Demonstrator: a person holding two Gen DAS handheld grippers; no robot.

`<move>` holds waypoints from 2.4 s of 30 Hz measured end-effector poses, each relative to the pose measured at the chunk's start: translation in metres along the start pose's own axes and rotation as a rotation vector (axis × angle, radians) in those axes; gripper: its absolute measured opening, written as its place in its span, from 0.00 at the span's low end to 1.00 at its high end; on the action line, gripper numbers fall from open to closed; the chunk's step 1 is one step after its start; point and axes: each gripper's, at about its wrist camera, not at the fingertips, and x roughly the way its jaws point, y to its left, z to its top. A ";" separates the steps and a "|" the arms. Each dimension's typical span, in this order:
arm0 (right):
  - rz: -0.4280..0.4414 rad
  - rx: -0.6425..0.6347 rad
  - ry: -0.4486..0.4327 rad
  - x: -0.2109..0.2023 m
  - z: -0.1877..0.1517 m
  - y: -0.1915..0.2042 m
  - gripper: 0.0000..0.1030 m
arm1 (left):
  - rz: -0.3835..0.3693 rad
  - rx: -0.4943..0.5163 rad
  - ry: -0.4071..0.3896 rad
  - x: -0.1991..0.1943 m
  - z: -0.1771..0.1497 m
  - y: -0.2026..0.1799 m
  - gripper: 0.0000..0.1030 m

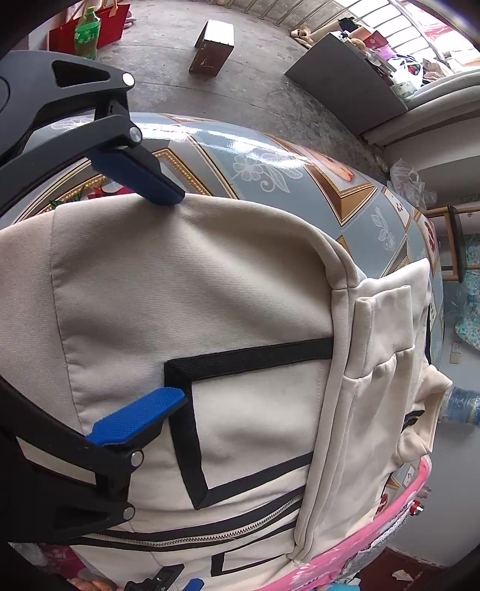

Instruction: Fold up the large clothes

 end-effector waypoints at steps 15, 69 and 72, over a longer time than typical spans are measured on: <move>0.009 -0.003 -0.017 -0.001 -0.002 -0.002 0.94 | -0.002 -0.009 0.007 0.000 0.000 0.001 0.93; 0.171 0.031 0.028 0.096 0.381 -0.025 0.94 | -0.079 0.116 -0.173 0.053 0.347 -0.107 0.93; 0.134 0.037 0.074 0.132 0.402 -0.018 0.94 | -0.079 0.097 -0.094 0.092 0.370 -0.124 0.93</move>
